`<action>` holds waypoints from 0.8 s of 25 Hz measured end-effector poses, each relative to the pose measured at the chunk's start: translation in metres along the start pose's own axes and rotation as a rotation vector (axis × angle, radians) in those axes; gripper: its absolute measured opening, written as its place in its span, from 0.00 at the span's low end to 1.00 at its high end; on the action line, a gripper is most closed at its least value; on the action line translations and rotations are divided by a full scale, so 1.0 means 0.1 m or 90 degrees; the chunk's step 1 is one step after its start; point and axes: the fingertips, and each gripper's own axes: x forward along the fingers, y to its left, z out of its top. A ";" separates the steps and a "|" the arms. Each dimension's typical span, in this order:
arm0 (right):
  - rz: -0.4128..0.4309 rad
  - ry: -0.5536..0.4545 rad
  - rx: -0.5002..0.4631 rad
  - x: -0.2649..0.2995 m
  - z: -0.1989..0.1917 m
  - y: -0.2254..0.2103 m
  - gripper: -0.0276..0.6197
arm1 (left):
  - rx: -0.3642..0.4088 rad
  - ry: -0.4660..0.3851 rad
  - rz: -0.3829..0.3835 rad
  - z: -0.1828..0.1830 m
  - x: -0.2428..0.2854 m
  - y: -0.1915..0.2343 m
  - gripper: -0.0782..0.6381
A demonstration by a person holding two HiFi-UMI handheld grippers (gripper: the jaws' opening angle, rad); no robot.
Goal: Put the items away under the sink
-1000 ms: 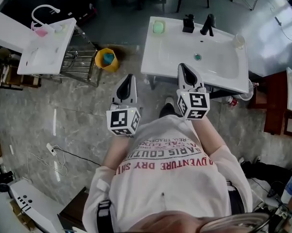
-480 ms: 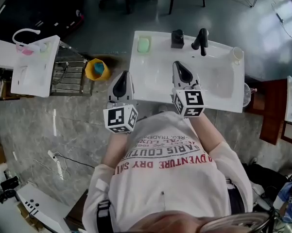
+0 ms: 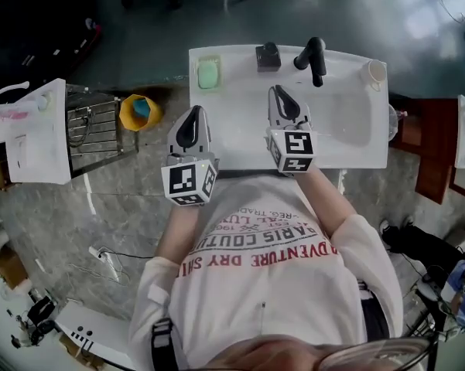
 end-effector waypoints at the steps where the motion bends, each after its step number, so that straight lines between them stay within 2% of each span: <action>1: -0.012 0.005 -0.001 0.05 -0.05 -0.02 0.09 | -0.002 0.008 -0.012 -0.04 0.08 0.01 0.15; 2: -0.020 0.008 -0.001 0.11 -0.09 -0.04 0.10 | -0.006 0.016 -0.024 -0.08 0.16 0.03 0.15; 3: -0.027 0.009 0.002 0.17 -0.12 -0.05 0.19 | -0.011 0.024 -0.036 -0.12 0.24 0.04 0.15; 4: -0.033 0.007 0.005 0.24 -0.14 -0.05 0.33 | -0.015 0.031 -0.046 -0.15 0.31 0.06 0.15; 5: -0.040 0.003 0.006 0.32 -0.16 -0.07 0.39 | -0.016 0.036 -0.056 -0.17 0.39 0.09 0.15; 8: -0.077 -0.007 -0.011 0.57 -0.23 -0.16 0.49 | -0.016 0.043 -0.076 -0.23 0.59 0.15 0.15; 12: -0.141 -0.005 -0.010 0.92 -0.37 -0.35 0.60 | -0.021 0.065 -0.102 -0.41 0.78 0.21 0.15; 20: -0.190 0.038 0.013 1.39 -0.69 -0.60 0.62 | -0.037 0.111 -0.143 -0.79 1.02 0.29 0.15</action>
